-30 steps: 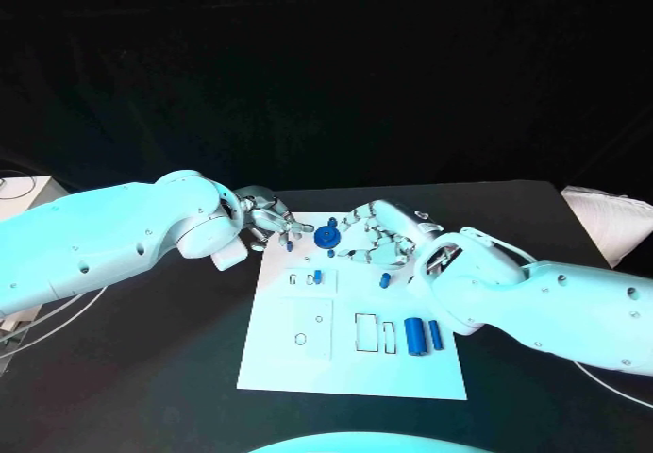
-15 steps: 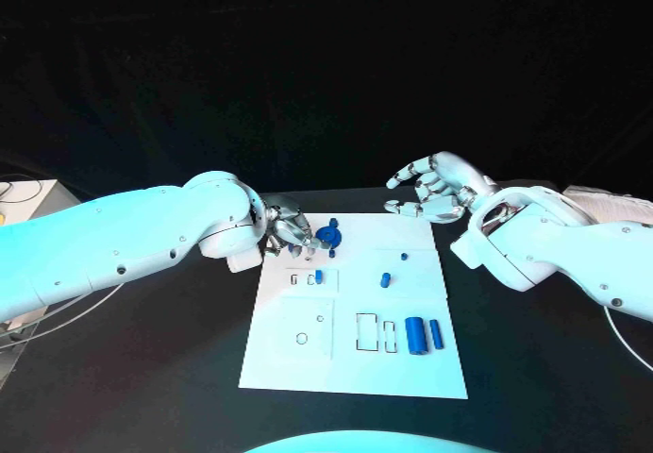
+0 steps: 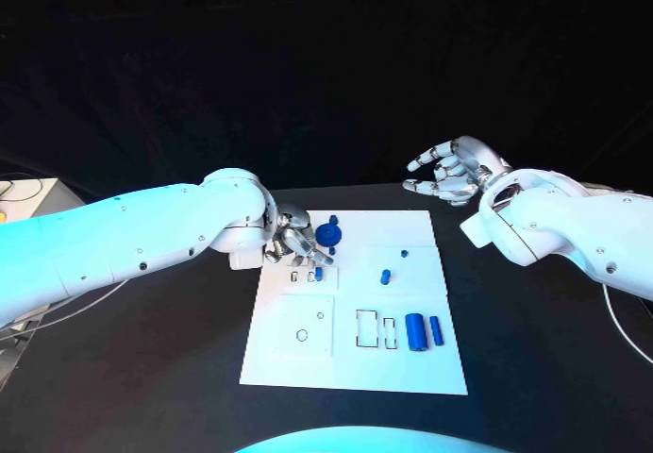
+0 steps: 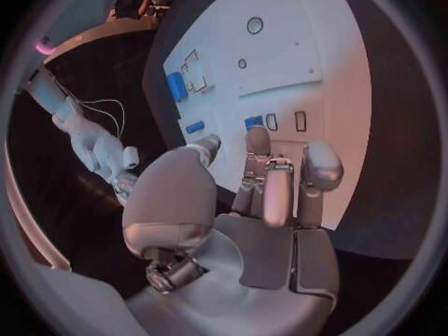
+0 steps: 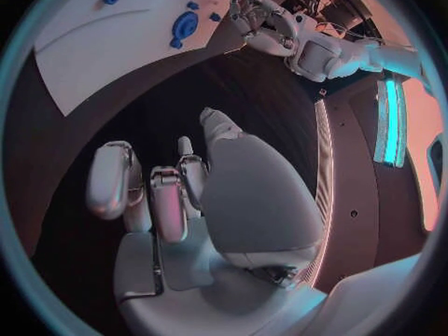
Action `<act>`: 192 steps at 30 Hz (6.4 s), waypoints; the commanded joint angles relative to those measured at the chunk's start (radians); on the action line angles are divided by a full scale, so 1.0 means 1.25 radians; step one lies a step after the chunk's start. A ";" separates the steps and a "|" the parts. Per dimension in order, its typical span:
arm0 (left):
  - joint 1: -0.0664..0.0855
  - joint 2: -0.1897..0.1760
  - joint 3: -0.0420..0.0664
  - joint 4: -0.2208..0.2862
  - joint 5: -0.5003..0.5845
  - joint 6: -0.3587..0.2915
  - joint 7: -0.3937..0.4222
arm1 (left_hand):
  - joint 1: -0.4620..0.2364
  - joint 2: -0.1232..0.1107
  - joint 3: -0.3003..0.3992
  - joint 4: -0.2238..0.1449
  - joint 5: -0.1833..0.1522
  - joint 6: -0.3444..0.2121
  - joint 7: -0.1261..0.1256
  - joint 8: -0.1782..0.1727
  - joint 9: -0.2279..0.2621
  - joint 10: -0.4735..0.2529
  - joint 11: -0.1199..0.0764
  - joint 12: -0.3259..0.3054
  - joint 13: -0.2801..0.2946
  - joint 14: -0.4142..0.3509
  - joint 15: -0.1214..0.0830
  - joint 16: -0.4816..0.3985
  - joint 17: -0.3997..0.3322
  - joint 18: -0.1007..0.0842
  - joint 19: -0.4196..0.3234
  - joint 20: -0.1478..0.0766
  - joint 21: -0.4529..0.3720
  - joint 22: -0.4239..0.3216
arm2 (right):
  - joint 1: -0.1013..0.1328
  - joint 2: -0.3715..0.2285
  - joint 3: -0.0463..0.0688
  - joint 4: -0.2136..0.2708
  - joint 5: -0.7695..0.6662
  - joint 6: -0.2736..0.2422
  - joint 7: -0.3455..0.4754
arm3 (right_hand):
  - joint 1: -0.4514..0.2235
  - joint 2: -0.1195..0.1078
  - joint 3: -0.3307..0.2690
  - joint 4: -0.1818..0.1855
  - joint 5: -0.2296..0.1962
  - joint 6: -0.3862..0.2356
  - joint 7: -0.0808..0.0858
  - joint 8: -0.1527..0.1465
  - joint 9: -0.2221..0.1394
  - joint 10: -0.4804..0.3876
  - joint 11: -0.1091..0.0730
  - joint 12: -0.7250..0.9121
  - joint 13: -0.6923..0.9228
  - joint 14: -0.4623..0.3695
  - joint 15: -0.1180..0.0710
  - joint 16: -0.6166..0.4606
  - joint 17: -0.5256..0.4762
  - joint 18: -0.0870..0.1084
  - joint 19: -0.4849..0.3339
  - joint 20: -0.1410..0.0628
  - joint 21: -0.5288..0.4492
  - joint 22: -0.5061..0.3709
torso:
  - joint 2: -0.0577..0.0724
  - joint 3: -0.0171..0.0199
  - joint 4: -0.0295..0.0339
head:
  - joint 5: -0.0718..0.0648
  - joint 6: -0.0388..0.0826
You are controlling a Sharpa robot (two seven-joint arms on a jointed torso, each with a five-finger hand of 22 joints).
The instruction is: Assemble the parts on the task board
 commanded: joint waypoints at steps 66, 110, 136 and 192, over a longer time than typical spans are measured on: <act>-0.002 0.071 -0.029 -0.090 -0.001 0.057 -0.011 | 0.043 0.022 0.028 -0.012 0.003 -0.004 0.000 -0.007 0.025 0.001 0.001 0.023 0.025 0.034 -0.004 0.013 0.061 -0.017 0.011 0.000 0.015 0.019 | -0.002 0.025 0.000 -0.021 0.015 0.023 -0.060 | -0.010 0.001 0.007 0.001 0.009 -0.010 0.001 0.005 -0.002 -0.026 0.000 -0.024 0.016 0.059 0.005 -0.016 0.130 0.010 -0.017 -0.001 -0.031 0.009 | 0.002 -0.0005 0.0007 | -0.002 -0.024; -0.003 0.043 -0.029 -0.067 0.111 -0.051 0.001 | -0.015 -0.034 0.501 -0.278 0.184 0.033 -0.026 0.043 0.164 0.100 -0.028 0.091 0.111 0.067 -0.031 0.056 0.139 -0.028 0.049 -0.022 0.054 0.081 | -0.008 0.024 -0.001 -0.026 0.014 0.030 -0.063 | -0.011 0.003 0.009 0.001 0.008 -0.010 0.001 0.007 -0.002 -0.027 0.000 -0.025 0.014 0.059 0.004 -0.016 0.129 0.010 -0.017 -0.001 -0.032 0.009 | 0.001 0.0002 0.0020 | -0.003 -0.030; -0.037 -0.035 -0.043 0.036 -0.024 -0.226 0.010 | -0.050 -0.063 0.501 -0.309 0.370 0.072 -0.046 0.067 0.190 0.151 -0.048 0.131 0.149 0.073 -0.048 0.067 0.157 -0.038 0.088 -0.040 0.081 0.134 | -0.010 0.002 -0.002 -0.022 0.020 0.019 -0.052 | -0.015 0.004 0.010 0.002 0.011 -0.011 0.001 0.008 -0.002 -0.029 0.000 -0.027 0.011 0.058 0.004 -0.019 0.125 0.011 -0.018 -0.001 -0.037 0.006 | -0.013 0.0064 0.0176 | 0.002 -0.045; -0.079 -0.010 -0.052 0.045 -0.129 -0.298 0.013 | -0.050 -0.063 0.506 -0.308 0.372 0.075 -0.049 0.069 0.192 0.156 -0.050 0.134 0.150 0.073 -0.051 0.065 0.153 -0.039 0.092 -0.042 0.083 0.139 | -0.015 0.001 -0.003 -0.021 0.004 0.022 -0.063 | -0.023 0.004 0.018 0.002 0.041 -0.013 0.000 0.013 -0.003 -0.028 -0.001 -0.027 0.008 0.059 0.003 -0.020 0.126 0.010 -0.015 -0.003 -0.039 0.006 | -0.011 0.0061 0.0182 | -0.004 -0.064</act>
